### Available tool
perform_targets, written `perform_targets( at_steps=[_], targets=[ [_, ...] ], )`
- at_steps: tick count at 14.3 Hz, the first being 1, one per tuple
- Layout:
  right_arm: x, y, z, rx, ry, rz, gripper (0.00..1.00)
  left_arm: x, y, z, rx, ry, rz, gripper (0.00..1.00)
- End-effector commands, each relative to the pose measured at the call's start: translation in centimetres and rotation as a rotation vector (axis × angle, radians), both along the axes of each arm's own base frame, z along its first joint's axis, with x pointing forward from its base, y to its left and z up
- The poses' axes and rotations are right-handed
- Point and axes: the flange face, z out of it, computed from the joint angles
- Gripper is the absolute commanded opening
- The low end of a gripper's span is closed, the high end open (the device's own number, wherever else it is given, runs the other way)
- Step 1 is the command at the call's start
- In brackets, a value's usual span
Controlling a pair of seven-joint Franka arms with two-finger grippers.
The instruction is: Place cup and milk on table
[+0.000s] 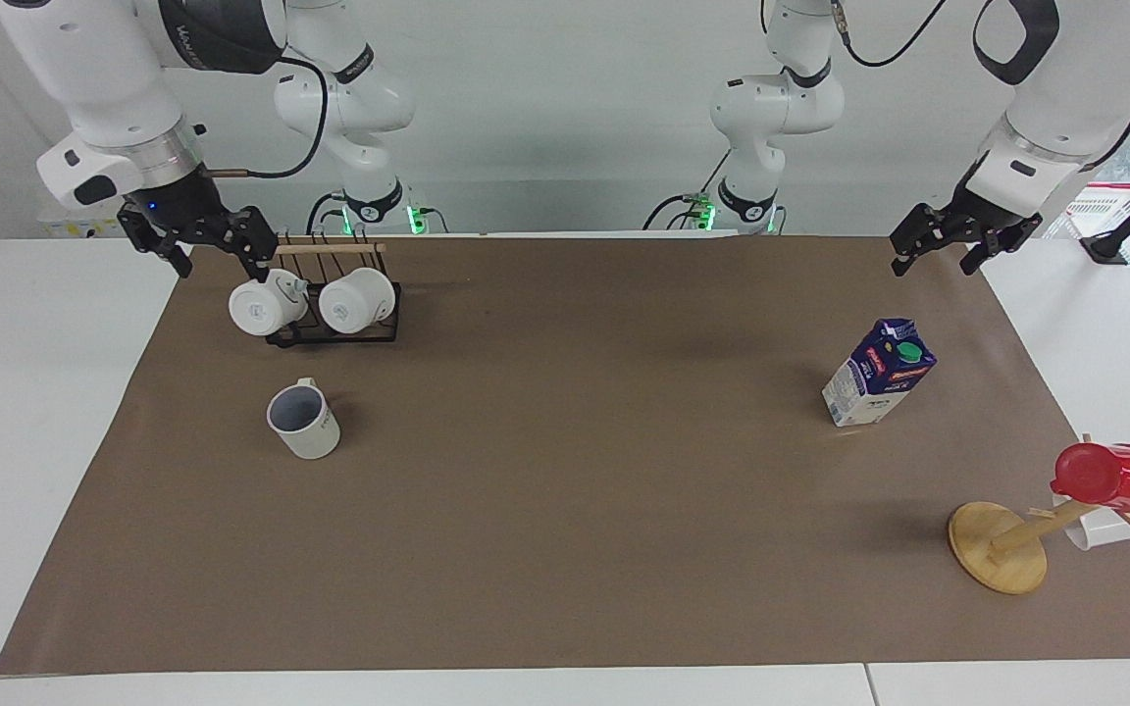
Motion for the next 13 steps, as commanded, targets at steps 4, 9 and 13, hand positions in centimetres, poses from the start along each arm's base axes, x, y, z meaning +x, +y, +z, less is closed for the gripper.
perform_targets(
  at_steps=[4,9,13],
  targets=[
    [-0.2,-0.1,0.1,0.015,0.006,0.008,1.0,-0.8,0.3,0.2,0.016,-0.003,-0.007,1.0],
    [-0.6,0.0,-0.9,0.017,0.003,-0.002,1.0,-0.7,0.3,0.1,0.016,-0.002,-0.007,1.0],
    [0.7,-0.4,-1.6,0.008,-0.073,0.014,1.0,-0.8,0.3,0.1,0.016,-0.002,-0.007,1.0]
  ],
)
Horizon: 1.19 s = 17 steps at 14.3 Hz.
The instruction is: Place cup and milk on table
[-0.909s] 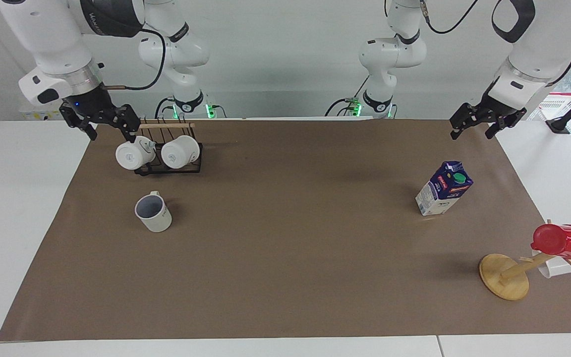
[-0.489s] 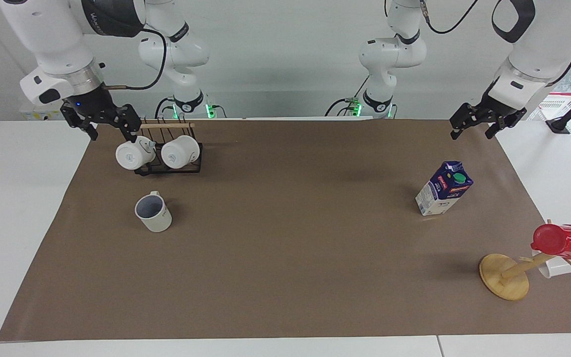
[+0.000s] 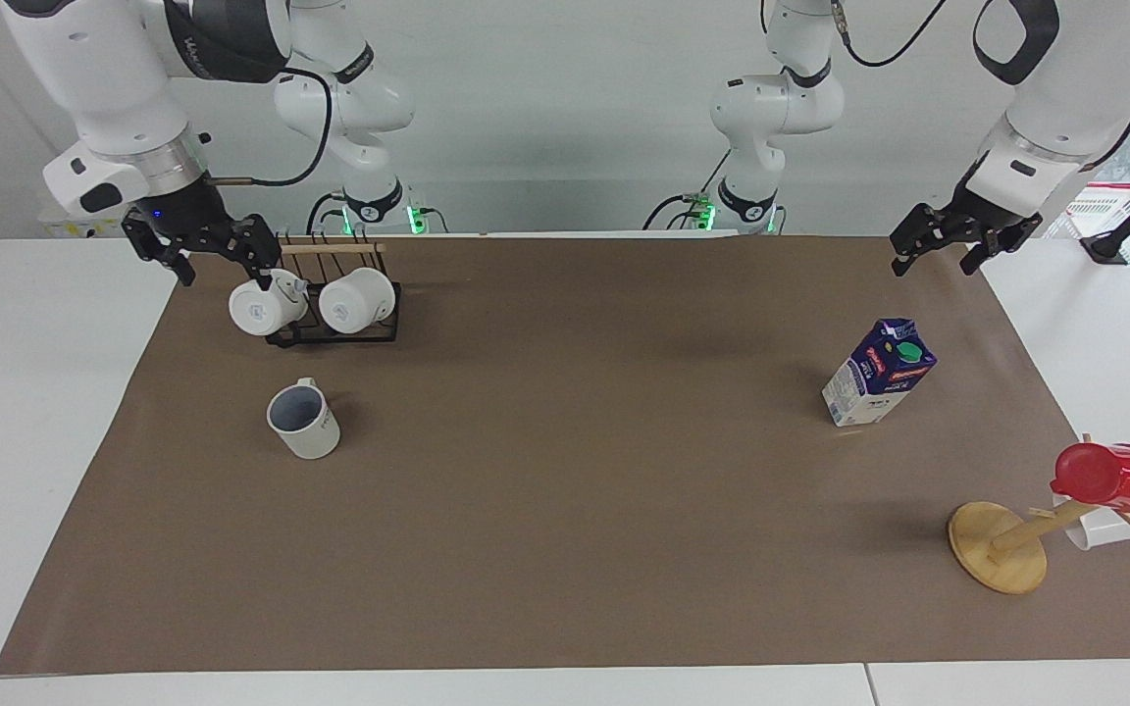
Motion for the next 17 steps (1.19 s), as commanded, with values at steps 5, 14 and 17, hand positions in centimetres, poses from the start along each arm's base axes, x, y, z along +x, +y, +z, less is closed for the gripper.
perform_targets(
  at_steps=[5,14,17],
  targets=[
    [6.1,-0.5,-10.4,0.006,-0.059,0.155,1.0,-0.7,0.3,0.1,0.016,-0.002,-0.007,1.0],
    [5.0,-3.6,-22.7,-0.017,-0.079,0.389,1.0,-0.8,0.3,0.2,0.016,-0.003,-0.007,1.0],
    [3.8,-3.4,-24.0,0.012,-0.081,0.37,1.0,-0.7,0.3,0.1,0.016,-0.002,-0.007,1.0]
  ],
)
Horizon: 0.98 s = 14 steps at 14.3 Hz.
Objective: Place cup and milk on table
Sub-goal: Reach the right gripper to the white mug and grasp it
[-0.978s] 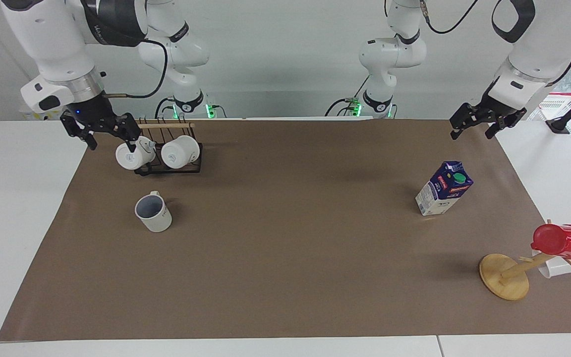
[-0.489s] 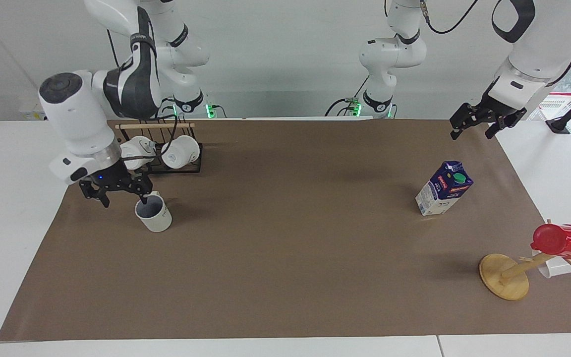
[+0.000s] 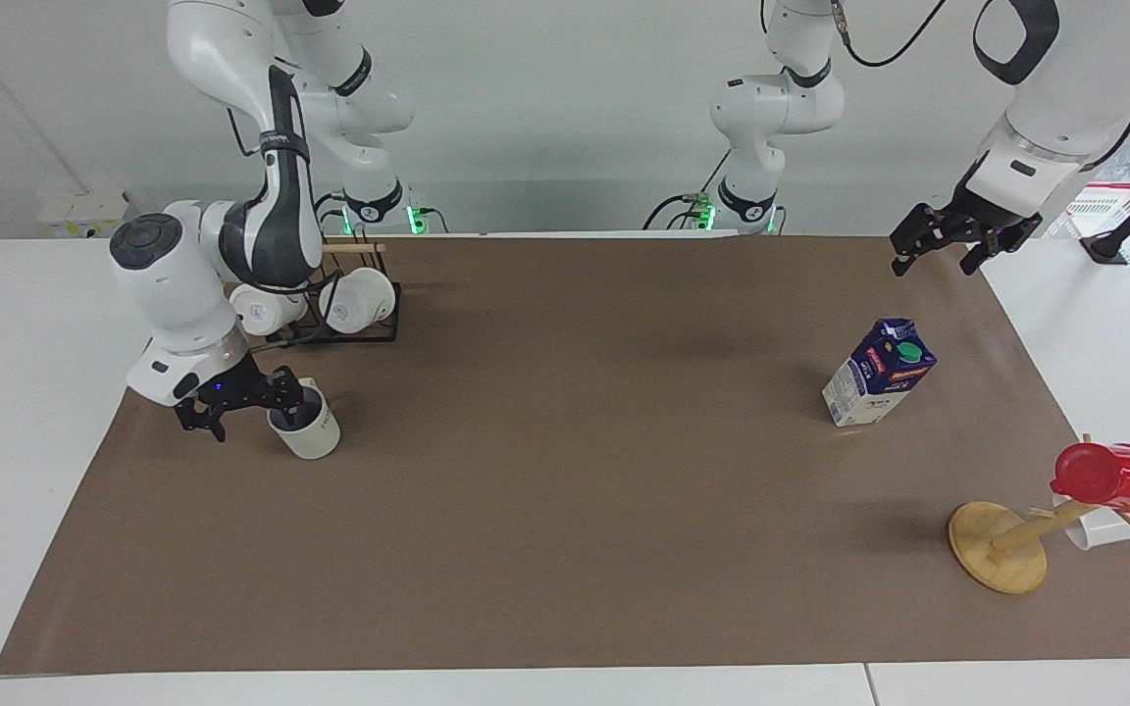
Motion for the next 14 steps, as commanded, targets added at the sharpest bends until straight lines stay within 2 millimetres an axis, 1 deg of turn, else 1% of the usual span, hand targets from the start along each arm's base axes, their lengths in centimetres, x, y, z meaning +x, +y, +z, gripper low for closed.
perform_targets(
  at_steps=[1,2,3,4,5,6,10,11,13,14],
  targets=[
    [-1.6,0.3,-1.0,0.023,-0.02,0.008,1.0,-0.8,0.3,0.1,0.014,0.0,-0.007,1.0],
    [-1.6,0.3,-1.2,0.021,-0.032,0.009,0.97,-0.8,0.3,0.2,0.014,-0.003,-0.007,1.0],
    [-1.6,0.0,-1.8,0.021,-0.025,0.006,0.91,-0.7,0.3,0.1,0.016,-0.002,-0.007,1.0],
    [-1.4,0.0,-2.9,0.021,-0.011,0.016,0.67,-0.7,0.3,0.1,0.014,-0.002,-0.007,1.0],
    [-1.2,0.7,-2.9,0.021,-0.009,0.031,0.1,-0.8,0.3,0.2,0.016,-0.003,-0.007,1.0],
    [-1.0,0.8,-2.8,0.022,-0.005,0.029,0.0,-0.8,0.3,0.1,0.016,0.0,-0.007,1.0],
    [-0.5,0.9,-2.0,0.025,-0.005,0.009,0.0,-0.8,0.3,0.2,0.016,-0.003,-0.007,1.0],
    [0.1,1.3,-1.1,0.024,0.0,0.021,0.0,-0.8,0.3,0.2,0.014,-0.003,-0.007,1.0],
    [1.2,4.1,0.5,0.032,0.025,0.059,0.0,-0.8,0.3,0.2,0.016,-0.003,-0.007,1.0],
    [1.6,5.3,1.8,0.033,0.028,0.057,0.0,-0.7,0.3,0.1,0.016,-0.002,-0.007,1.0]
  ],
)
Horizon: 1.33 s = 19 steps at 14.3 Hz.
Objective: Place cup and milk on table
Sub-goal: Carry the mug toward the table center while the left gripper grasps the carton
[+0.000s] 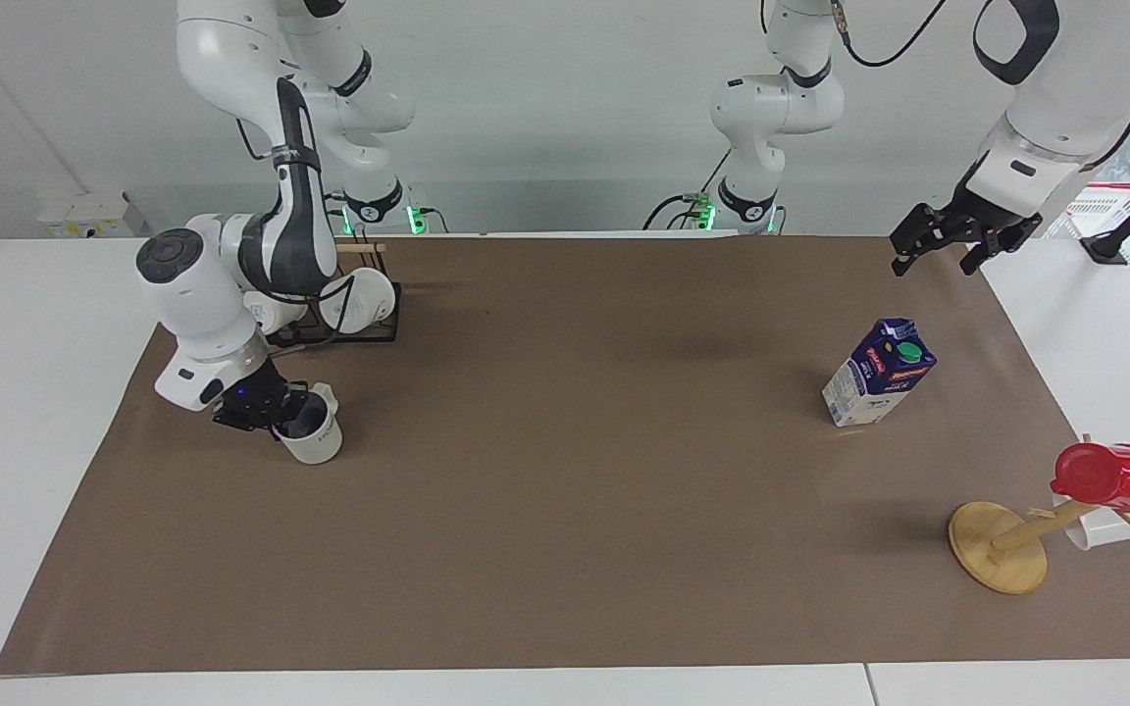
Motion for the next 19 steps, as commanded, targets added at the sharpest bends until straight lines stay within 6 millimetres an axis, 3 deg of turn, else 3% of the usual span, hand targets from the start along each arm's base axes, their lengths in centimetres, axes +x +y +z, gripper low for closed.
perform_targets(
  at_steps=[1,3,5,10,13,15,19],
  targets=[
    [1.9,4.1,3.7,0.008,0.014,0.012,0.0,-0.8,0.3,0.1,0.016,-0.002,-0.007,1.0],
    [2.4,8.3,6.3,0.002,0.022,-0.029,0.0,-0.8,0.3,0.2,0.016,-0.003,-0.007,1.0],
    [2.2,12.3,6.8,-0.009,0.006,-0.038,0.0,-0.8,0.3,0.1,0.016,-0.002,-0.007,1.0],
    [-1.0,26.2,6.6,0.008,-0.046,0.042,0.0,-0.9,0.2,0.6,0.016,-0.015,-0.006,1.0],
    [-2.2,31.7,4.7,-0.001,-0.091,0.143,0.0,-1.2,0.9,0.3,0.013,-0.012,-0.001,1.0],
    [-3.5,34.6,3.1,0.005,-0.098,0.192,0.0,-1.1,1.7,-0.8,0.013,-0.049,0.019,1.0],
    [-4.2,34.1,1.1,-0.006,-0.07,0.186,0.0,-0.2,2.1,-4.8,0.014,-0.078,0.026,1.0]
  ],
)
